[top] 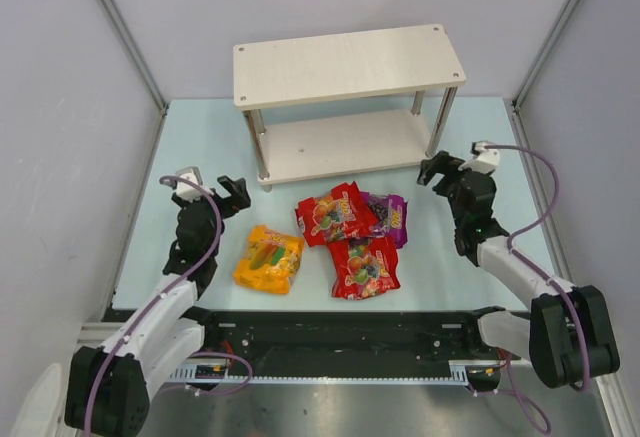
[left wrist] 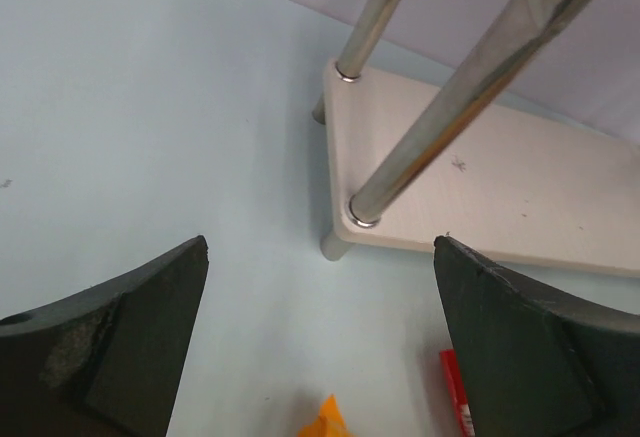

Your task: Place and organize the candy bags onto the shelf

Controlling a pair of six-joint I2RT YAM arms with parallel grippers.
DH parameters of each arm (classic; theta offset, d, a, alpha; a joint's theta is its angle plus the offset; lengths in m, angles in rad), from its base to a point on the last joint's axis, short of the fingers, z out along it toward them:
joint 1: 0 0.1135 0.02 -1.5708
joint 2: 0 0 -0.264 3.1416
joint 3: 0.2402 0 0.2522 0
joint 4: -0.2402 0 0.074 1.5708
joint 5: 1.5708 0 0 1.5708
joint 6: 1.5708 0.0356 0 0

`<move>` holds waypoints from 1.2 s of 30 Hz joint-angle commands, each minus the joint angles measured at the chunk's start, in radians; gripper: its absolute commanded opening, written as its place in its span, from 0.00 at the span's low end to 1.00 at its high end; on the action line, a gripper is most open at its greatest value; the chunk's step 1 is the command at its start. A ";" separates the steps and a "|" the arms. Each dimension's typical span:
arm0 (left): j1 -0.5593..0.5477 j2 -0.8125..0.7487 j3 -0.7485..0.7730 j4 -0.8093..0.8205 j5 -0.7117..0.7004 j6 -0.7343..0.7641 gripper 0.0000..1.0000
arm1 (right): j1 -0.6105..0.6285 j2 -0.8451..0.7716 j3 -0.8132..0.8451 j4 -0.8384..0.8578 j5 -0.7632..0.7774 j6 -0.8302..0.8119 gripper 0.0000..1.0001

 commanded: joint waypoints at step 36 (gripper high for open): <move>-0.192 0.071 -0.024 0.017 0.133 -0.057 1.00 | 0.307 0.471 0.234 -0.018 -0.574 -0.092 0.58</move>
